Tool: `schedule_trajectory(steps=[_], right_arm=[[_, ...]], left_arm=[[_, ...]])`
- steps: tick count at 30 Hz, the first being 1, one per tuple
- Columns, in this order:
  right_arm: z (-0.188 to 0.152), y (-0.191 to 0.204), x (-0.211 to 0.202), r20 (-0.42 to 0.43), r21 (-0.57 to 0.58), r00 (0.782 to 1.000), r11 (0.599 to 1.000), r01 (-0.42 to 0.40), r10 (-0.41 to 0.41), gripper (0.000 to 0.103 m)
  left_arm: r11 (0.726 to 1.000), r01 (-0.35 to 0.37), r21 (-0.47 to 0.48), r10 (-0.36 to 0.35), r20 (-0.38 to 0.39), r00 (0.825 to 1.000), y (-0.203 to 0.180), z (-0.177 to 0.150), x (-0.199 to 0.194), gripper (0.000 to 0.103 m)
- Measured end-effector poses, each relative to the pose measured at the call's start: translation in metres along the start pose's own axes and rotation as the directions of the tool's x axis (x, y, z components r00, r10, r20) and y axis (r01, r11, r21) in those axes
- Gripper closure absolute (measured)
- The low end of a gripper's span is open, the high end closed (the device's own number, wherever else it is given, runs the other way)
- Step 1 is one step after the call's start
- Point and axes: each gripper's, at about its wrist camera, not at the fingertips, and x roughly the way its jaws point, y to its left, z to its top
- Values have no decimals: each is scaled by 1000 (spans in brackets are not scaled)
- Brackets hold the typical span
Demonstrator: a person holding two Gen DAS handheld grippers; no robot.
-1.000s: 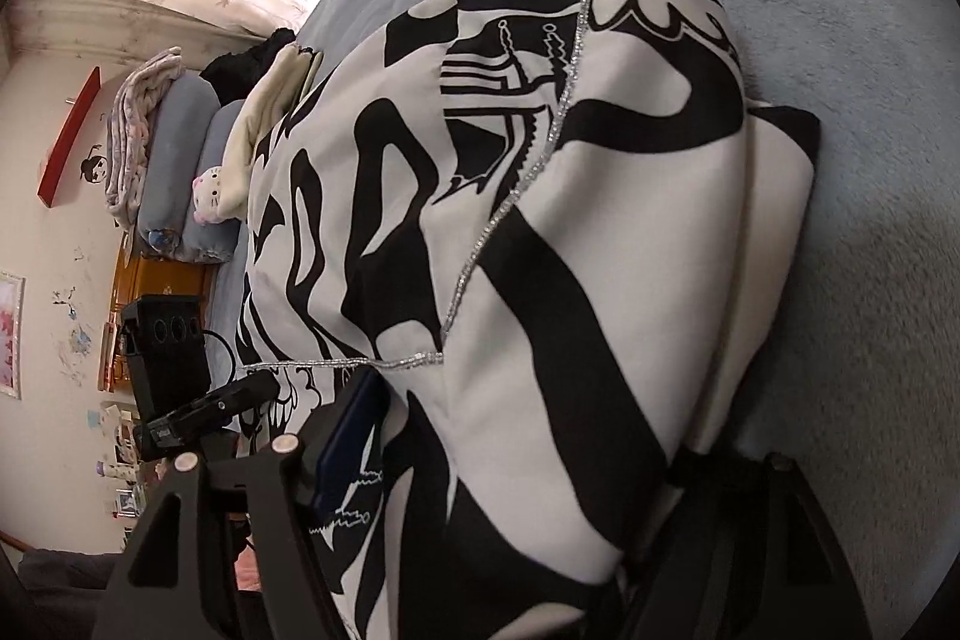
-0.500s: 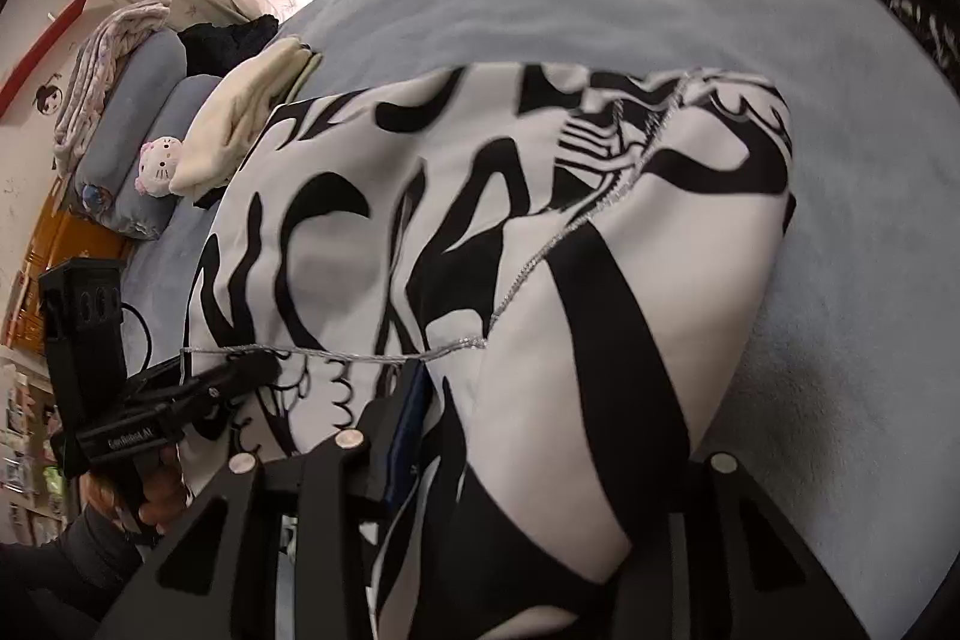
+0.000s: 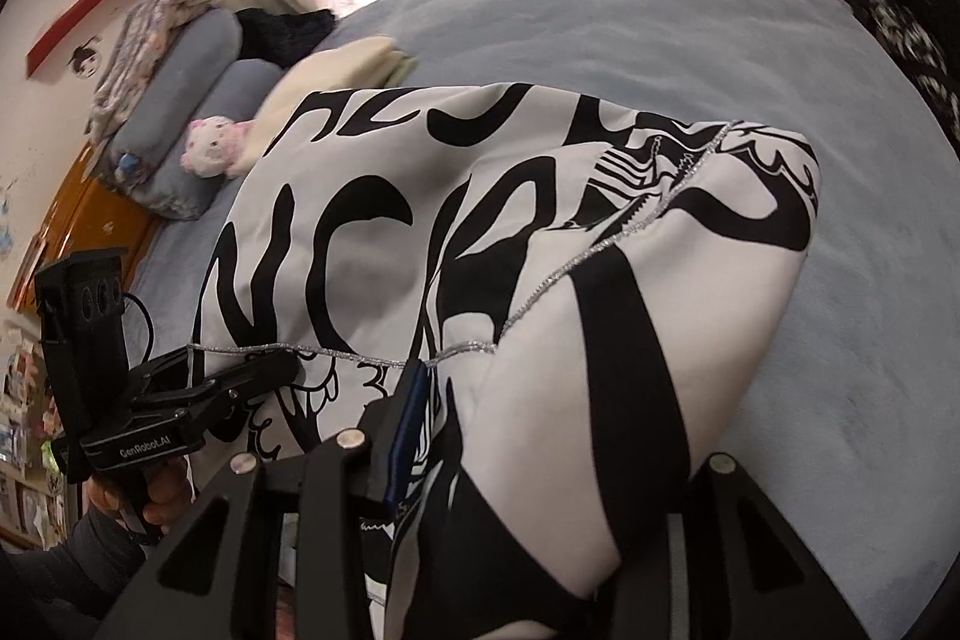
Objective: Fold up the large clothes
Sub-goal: 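Carry the folded garment with both tools toward the cream blanket stack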
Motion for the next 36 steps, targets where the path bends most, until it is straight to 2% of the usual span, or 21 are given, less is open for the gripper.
schedule_trajectory(steps=[1,4,10,14,19,23,27,28,31,32,33,34,36], right_arm=[[3,11,0,4,-11,1000,1000,-8,8,66],[19,47,6,12,-40,999,998,-44,45,66],[73,124,40,28,-81,991,988,-128,131,66],[127,177,73,51,-125,982,977,-175,182,66],[208,224,125,105,-162,965,962,-222,240,65],[276,249,181,142,-153,953,957,-247,268,65],[327,257,245,152,-131,948,957,-260,279,65],[336,256,262,144,-121,950,958,-261,278,65],[354,241,319,108,-59,953,959,-277,282,65],[355,235,340,85,-47,960,963,-265,268,65],[355,229,364,48,-43,971,972,-231,233,65],[352,220,383,28,-30,980,980,-195,196,57],[346,206,394,56,1,968,970,-243,243,55]], left_arm=[[1000,-3,-3,3,5,1000,5,-2,2,49],[1000,-22,-20,22,25,999,27,-16,-32,49],[996,-82,-32,84,59,995,82,-36,-94,49],[989,-149,12,147,95,984,112,-22,-130,49],[977,-210,48,201,148,968,119,11,-149,48],[968,-237,77,222,164,961,107,37,-134,48],[959,-261,113,243,153,958,103,58,-92,48],[983,-136,123,120,133,984,101,61,-80,47],[985,-133,108,125,74,989,111,63,-21,45],[984,-150,92,147,40,988,112,59,4,41],[982,-172,73,171,19,985,120,55,22,29],[979,-192,63,191,23,981,126,49,35,22],[983,-182,18,181,50,982,133,37,45,5]])
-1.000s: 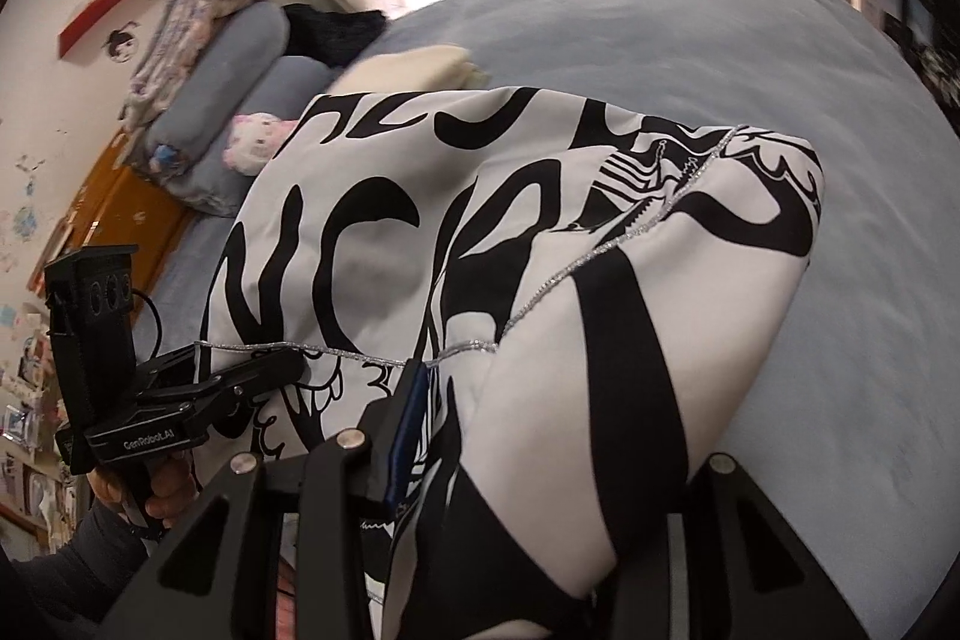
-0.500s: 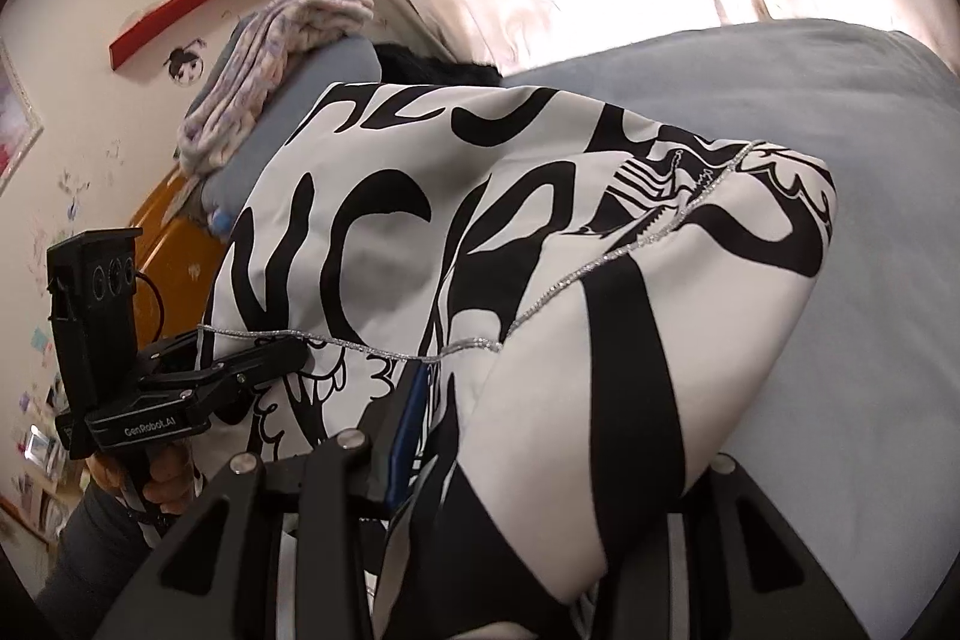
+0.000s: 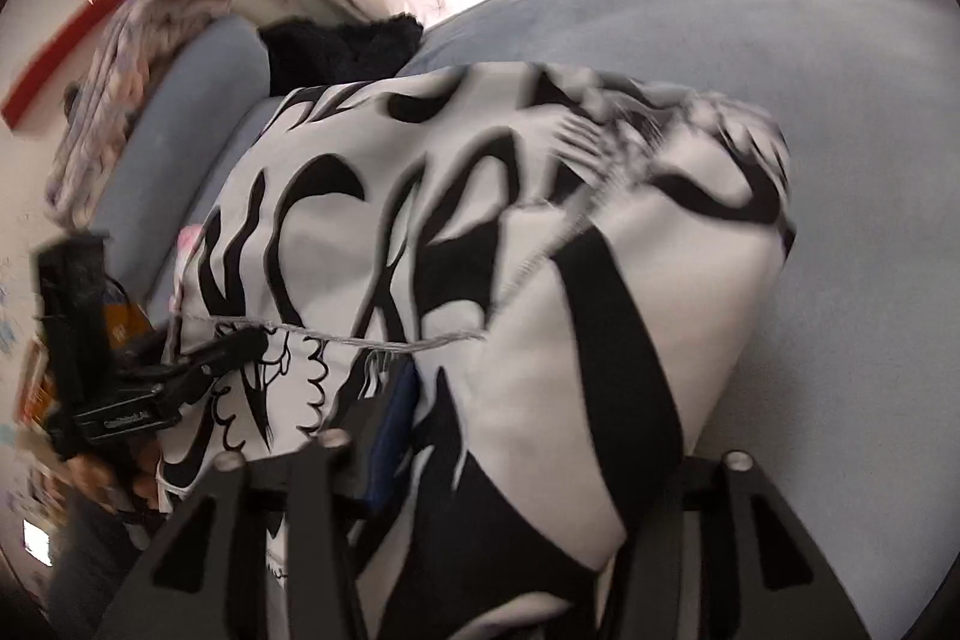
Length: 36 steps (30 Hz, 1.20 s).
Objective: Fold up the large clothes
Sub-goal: 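Carry the folded garment with both tools toward the cream blanket stack, then lower the garment onto the cream blanket and open both tools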
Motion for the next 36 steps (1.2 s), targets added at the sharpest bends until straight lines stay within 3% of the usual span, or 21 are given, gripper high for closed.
schedule_trajectory(steps=[2,6,9,11,14,16,19,22,24,25,29,33,36], right_arm=[[-1,-3,-3,10,-5,999,999,-38,38,54],[-2,1,-14,-22,-38,1000,999,-6,6,54],[-7,0,-33,-44,-17,998,999,48,-48,53],[-9,5,-43,-36,-30,996,996,84,-85,53],[-19,13,-66,3,-53,990,989,139,-139,53],[-27,21,-84,75,-86,985,984,159,-152,53],[-33,41,-105,172,-143,970,969,199,-174,54],[-41,58,-112,199,-173,967,966,193,-158,62],[-44,69,-107,192,-196,967,959,203,-165,66],[-48,73,-102,185,-209,967,955,212,-174,66],[-60,70,-86,156,-207,966,949,238,-208,66],[-67,53,-73,147,-218,933,910,353,-327,75],[-64,38,-77,131,-178,943,929,326,-306,75]], left_arm=[[1000,23,1,-23,29,999,-1,-8,-3,5],[999,-23,34,22,43,999,-9,-14,-9,5],[994,-102,40,100,61,993,-18,-12,-25,5],[984,-175,38,170,114,979,-29,-12,-44,5],[983,-184,-22,184,196,963,-41,-17,-77,5],[984,-169,-59,178,217,960,-49,-23,-95,7],[982,-178,-65,188,214,959,-60,-39,-114,26],[981,-180,-75,190,171,967,-67,-54,-112,50],[983,-172,-69,180,137,974,-73,-63,-105,79],[981,-184,-54,189,118,975,-77,-68,-99,83],[965,-263,-11,263,125,957,-84,-81,-83,85],[945,-326,4,325,90,942,-80,-81,-68,84],[948,-314,-44,316,48,947,-69,-80,-59,83]])
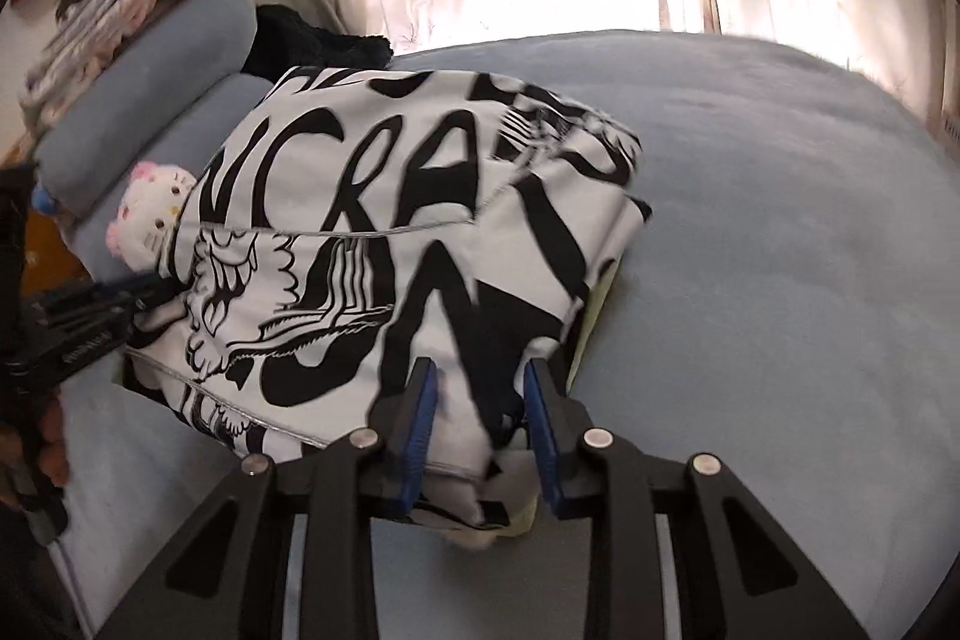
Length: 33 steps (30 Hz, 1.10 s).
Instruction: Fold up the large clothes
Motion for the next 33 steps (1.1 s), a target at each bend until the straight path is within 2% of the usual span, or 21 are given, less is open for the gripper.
schedule_trajectory(steps=[5,7,8,9,11,13,15,17,19,23,30,33], right_arm=[[1,-5,-12,-11,29,1000,1000,-11,11,74],[0,-5,-20,-21,45,999,999,-23,24,72],[-1,-5,-24,-29,56,999,998,-31,33,72],[-2,-6,-28,-35,69,998,997,-45,48,72],[-6,-7,-37,-56,116,993,988,-101,108,72],[-10,-7,-48,-71,154,985,977,-145,157,69],[-16,-7,-63,-61,179,983,970,-162,175,58],[-21,-5,-84,-41,194,983,966,-169,180,42],[-26,-1,-108,-18,193,982,965,-180,186,33],[-40,9,-151,-20,171,982,968,-183,189,31],[-84,20,-224,-91,114,988,987,-111,122,30],[-104,19,-258,-102,93,990,992,-90,99,25]], left_arm=[[1000,-15,1,15,8,1000,-3,0,-3,82],[1000,-24,-16,25,23,999,-4,-1,-9,76],[999,-25,-29,26,23,999,-2,-2,-12,64],[999,-23,-46,24,18,1000,0,-3,-14,45],[997,5,-83,-4,16,1000,3,-8,-24,28],[995,22,-93,-20,21,1000,3,-13,-36,28],[994,34,-101,-32,18,999,1,-18,-53,28],[992,51,-113,-50,17,999,-3,-24,-73,28],[991,71,-114,-69,21,997,-8,-31,-93,28],[990,98,-104,-96,23,995,-23,-50,-137,28],[989,141,-43,-141,19,990,-58,-96,-221,28],[988,156,-20,-156,16,988,-74,-116,-255,27]])
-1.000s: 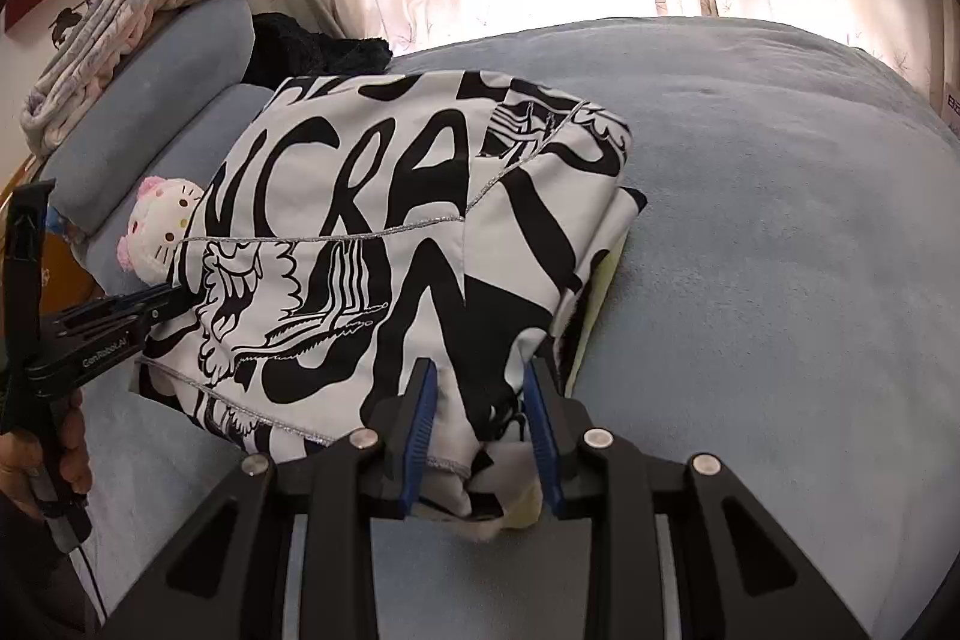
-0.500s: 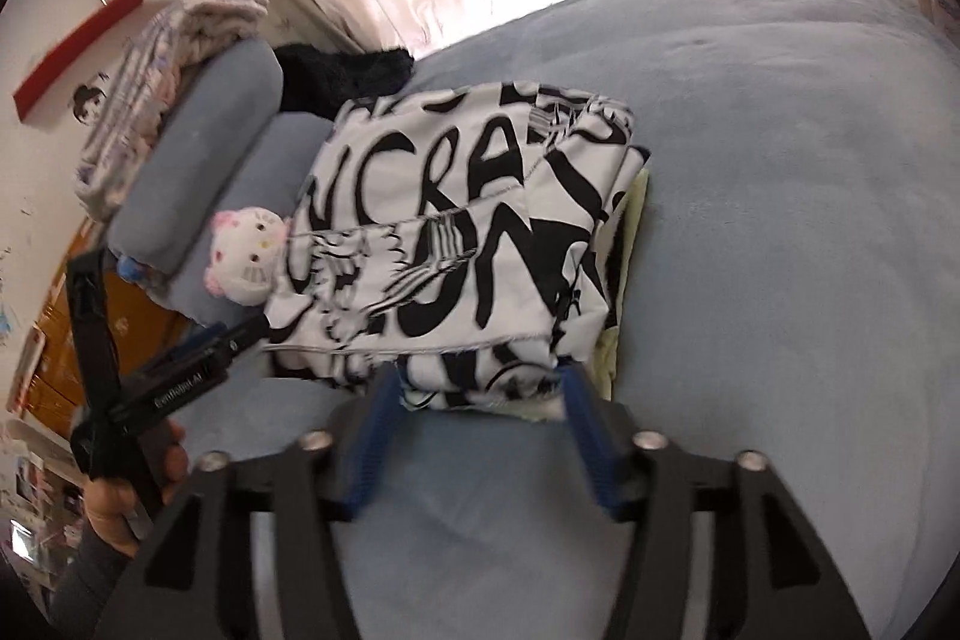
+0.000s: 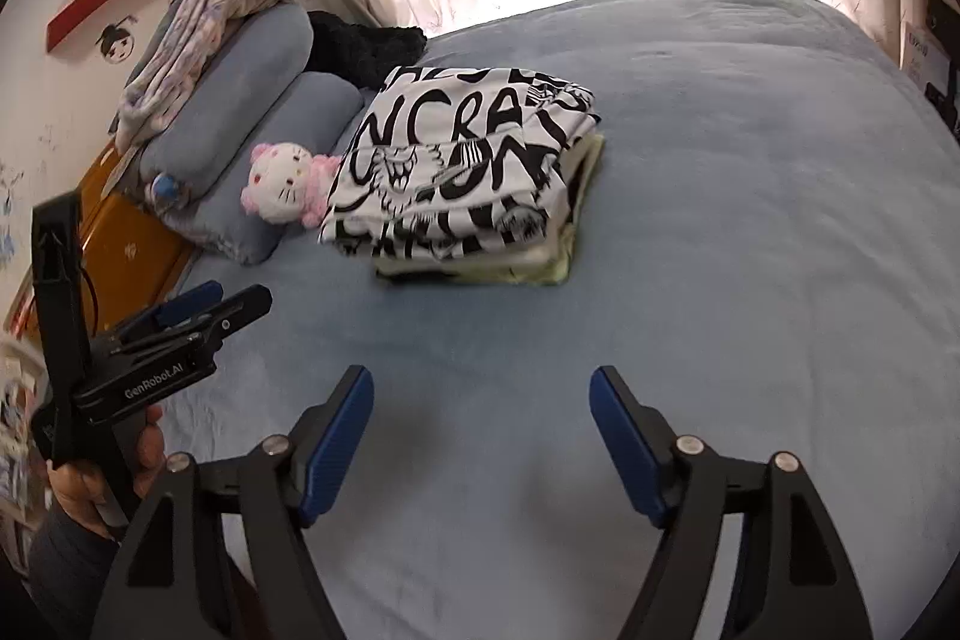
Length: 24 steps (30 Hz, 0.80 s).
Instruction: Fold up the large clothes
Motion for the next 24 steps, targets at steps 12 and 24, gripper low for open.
schedule_trajectory(steps=[12,24], right_arm=[[-98,14,-139,20,-147,995,984,99,-97,18],[-175,1,-171,59,-149,985,975,167,-160,18]], left_arm=[[992,71,105,-76,50,996,-71,-80,-126,21],[986,106,132,-112,43,993,-115,-156,-165,20]])
